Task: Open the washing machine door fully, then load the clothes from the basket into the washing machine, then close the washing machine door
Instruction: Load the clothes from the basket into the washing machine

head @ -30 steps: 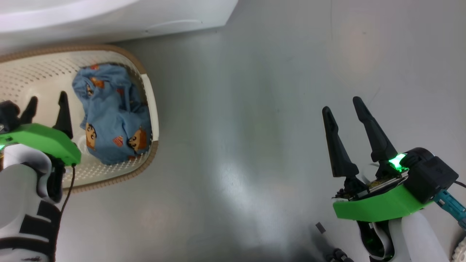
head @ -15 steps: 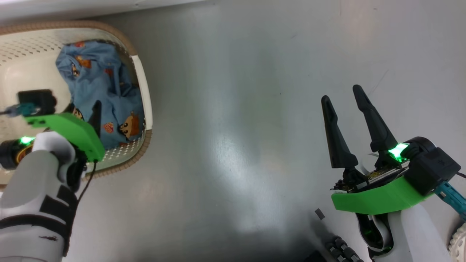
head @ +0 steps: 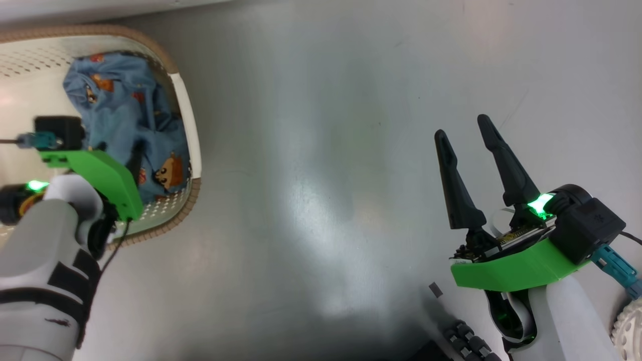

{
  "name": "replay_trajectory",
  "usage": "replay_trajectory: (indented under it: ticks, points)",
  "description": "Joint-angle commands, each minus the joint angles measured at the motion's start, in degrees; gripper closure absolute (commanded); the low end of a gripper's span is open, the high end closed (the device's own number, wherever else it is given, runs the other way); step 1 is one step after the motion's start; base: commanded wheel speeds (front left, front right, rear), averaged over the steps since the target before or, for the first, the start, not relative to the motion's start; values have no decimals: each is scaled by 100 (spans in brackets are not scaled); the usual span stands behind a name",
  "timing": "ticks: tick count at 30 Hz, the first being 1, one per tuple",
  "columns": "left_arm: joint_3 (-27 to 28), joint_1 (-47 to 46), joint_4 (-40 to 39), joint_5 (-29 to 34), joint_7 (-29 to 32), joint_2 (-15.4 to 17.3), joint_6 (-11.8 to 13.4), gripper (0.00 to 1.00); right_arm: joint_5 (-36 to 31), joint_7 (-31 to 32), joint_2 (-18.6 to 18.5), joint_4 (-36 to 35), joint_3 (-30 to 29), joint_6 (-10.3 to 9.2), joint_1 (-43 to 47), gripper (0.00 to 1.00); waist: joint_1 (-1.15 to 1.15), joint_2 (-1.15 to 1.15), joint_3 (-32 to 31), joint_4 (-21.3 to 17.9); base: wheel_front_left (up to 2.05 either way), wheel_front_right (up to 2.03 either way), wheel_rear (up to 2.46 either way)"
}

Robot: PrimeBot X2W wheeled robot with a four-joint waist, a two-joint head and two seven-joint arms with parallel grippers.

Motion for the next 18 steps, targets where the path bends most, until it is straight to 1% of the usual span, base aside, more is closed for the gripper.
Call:
replay_trajectory:
  ticks: [1,5,10,14,16,18]
  points:
    - [81,28,-14,-10,-36,233,-7,0,12,-27,14,-104,157,8,92,0,0,0,41,-20,0,0,0]
    - [-60,-173,239,91,24,296,-7,0,-1,-27,14,-132,176,8,82,0,0,0,190,-61,0,0,0]
    - [-150,-378,416,50,26,221,-7,0,-18,-27,14,-160,147,8,104,0,0,0,360,-52,0,0,0]
    - [-197,-539,593,47,-13,256,-7,0,-23,-27,14,-211,155,8,100,0,0,0,491,-45,0,0,0]
    - [-212,-630,703,61,-25,268,26,0,-31,-27,14,-232,165,8,90,0,0,0,563,-43,0,0,0]
    - [-214,-722,801,75,-80,277,113,0,-41,-27,14,-246,175,8,79,0,0,0,626,-47,0,0,0]
